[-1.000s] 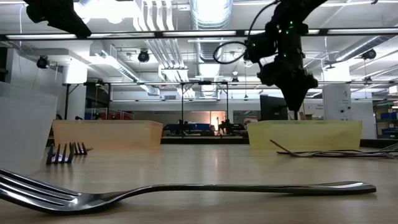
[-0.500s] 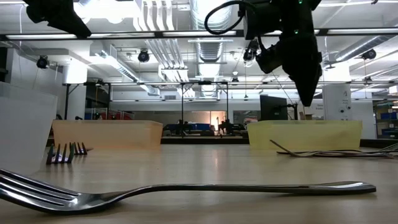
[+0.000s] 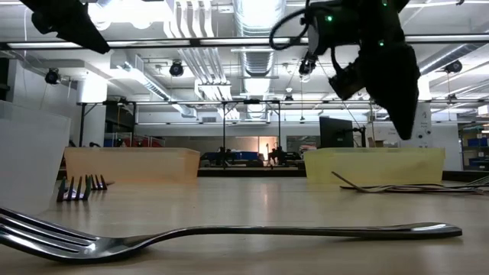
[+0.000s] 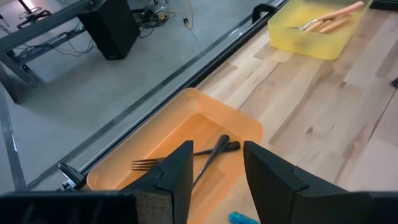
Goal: Sort silverware by color (type)
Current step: Put the black fork into the orange bin
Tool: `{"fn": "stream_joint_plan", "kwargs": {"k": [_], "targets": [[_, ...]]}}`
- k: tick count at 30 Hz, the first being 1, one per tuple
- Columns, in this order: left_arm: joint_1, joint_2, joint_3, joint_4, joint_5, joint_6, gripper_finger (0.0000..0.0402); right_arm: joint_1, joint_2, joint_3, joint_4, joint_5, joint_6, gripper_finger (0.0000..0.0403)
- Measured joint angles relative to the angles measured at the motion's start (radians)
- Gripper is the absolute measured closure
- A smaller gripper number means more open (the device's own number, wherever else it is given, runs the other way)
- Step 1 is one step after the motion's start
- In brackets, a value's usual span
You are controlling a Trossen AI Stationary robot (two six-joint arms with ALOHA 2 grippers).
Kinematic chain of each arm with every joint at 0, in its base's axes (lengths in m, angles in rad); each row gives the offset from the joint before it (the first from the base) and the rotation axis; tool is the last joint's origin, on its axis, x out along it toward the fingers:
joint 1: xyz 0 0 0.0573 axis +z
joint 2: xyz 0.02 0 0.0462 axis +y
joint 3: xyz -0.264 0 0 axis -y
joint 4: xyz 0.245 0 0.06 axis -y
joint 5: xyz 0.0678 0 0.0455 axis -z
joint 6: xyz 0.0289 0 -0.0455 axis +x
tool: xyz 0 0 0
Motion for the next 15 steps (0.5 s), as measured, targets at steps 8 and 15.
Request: {"fn": "stream_joint_plan", "kwargs": {"k": [8, 15], "targets": [[0.0, 0.0, 0.0, 0.001, 0.009, -0.003, 0.0279, 0.005, 0.001, -0.087, 0.04, -0.001, 0.074, 0.0245], [0.0, 0.0, 0.0, 0.019, 0.023, -0.006, 0.0279, 0.01, 0.027, -0.127, 0.094, 0.002, 0.033, 0.0247]]}}
